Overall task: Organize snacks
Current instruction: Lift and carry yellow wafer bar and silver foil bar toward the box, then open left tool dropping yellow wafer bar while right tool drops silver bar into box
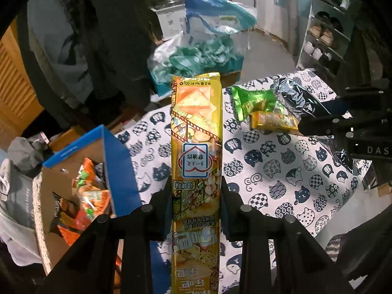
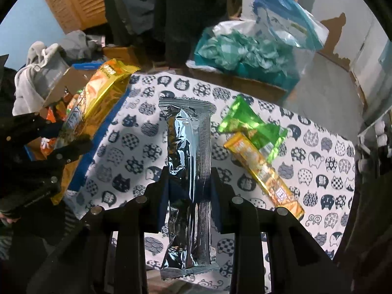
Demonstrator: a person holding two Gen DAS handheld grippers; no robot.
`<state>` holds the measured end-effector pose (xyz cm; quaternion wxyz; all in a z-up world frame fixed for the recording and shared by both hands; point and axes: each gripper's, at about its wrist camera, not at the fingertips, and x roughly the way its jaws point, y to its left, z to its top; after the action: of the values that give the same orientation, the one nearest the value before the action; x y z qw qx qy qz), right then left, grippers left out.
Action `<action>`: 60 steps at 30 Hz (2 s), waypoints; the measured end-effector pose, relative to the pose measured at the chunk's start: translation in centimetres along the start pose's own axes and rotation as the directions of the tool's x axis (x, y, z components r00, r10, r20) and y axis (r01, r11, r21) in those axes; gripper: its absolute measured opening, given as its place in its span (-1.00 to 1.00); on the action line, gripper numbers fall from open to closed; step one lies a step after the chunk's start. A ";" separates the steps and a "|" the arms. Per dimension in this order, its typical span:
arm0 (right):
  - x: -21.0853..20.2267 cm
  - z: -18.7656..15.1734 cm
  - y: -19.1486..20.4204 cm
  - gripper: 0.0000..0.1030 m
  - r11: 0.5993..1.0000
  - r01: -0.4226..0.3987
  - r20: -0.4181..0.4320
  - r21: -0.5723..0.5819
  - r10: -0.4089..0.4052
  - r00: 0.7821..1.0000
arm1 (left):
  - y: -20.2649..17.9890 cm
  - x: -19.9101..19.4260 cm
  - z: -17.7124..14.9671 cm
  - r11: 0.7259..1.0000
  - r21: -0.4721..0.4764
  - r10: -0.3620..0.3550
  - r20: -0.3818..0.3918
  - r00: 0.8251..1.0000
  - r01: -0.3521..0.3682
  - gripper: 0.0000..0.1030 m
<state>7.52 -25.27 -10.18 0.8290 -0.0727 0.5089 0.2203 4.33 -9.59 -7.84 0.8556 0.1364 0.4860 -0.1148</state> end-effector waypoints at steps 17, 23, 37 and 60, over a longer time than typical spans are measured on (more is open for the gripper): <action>0.1 4.4 6.6 -0.46 0.995 -0.036 0.013 -0.092 0.037 0.999 | 5.7 -2.8 -1.9 0.997 -0.047 0.057 0.064 0.996 -0.054 -0.38; 1.0 6.2 10.0 -0.46 0.990 -0.067 0.006 -0.127 0.068 0.998 | 8.7 -3.0 -3.2 0.993 -0.095 0.082 0.068 0.994 -0.075 -0.38; 5.5 9.5 18.0 -0.46 0.973 -0.123 -0.063 -0.194 0.113 0.992 | 16.5 -2.0 -6.9 0.978 -0.164 0.133 0.036 0.990 -0.126 -0.38; 11.2 10.9 25.5 -0.14 0.953 -0.230 -0.176 -0.196 0.196 0.965 | 23.7 -0.1 -10.3 0.937 -0.286 0.192 -0.053 0.980 -0.199 -0.20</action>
<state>9.49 4.54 -12.18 0.7456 -0.1232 0.5498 0.3559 3.81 16.17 -9.94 0.8675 0.0584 0.4919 0.0449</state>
